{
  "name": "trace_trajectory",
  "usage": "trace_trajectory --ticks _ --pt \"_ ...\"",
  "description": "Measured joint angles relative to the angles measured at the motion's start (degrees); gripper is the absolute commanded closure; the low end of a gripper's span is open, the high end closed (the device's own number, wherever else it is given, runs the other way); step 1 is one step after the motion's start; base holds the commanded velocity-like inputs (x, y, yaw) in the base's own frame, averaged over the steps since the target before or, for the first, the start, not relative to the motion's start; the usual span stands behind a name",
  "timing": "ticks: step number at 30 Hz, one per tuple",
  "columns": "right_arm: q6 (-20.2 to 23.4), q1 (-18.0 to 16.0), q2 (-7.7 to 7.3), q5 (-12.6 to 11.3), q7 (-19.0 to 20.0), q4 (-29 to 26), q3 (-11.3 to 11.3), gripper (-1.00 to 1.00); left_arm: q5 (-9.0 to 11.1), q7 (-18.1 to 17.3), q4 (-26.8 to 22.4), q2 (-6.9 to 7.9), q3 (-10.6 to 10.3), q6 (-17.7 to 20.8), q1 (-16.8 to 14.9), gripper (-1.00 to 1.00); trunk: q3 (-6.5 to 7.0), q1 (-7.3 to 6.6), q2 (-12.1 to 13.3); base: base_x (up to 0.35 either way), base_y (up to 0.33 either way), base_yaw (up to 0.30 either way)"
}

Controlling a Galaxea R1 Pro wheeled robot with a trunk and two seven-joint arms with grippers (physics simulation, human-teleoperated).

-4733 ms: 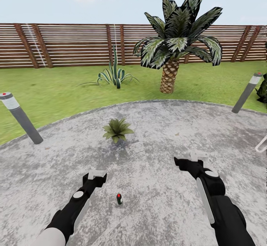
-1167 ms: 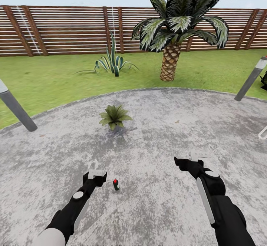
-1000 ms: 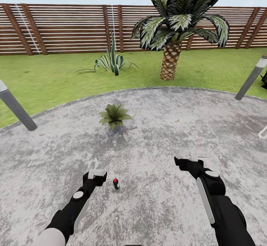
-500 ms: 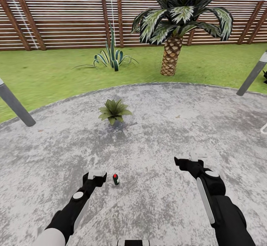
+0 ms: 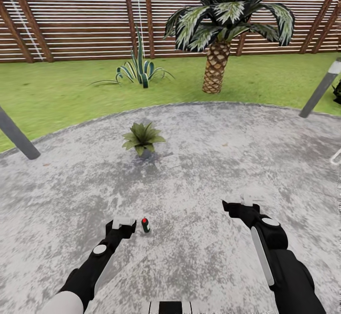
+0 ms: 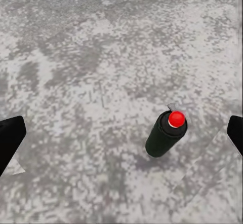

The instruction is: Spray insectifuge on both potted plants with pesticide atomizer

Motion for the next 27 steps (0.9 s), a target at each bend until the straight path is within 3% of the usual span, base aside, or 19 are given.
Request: trace_trajectory --ticks 8,27 --pt "0.00 0.00 -0.01 0.00 0.00 0.00 -0.01 -1.00 0.00 0.00 0.00 0.00 -0.01 0.00 0.00 -1.00 -1.44 1.76 -3.21 0.000 0.000 -0.140" --pt "0.00 0.00 0.00 0.02 0.00 0.00 0.08 -1.00 0.00 -0.04 -0.01 0.00 -0.20 0.00 0.00 -1.00 -5.65 2.25 -3.48 0.000 0.000 -0.003"
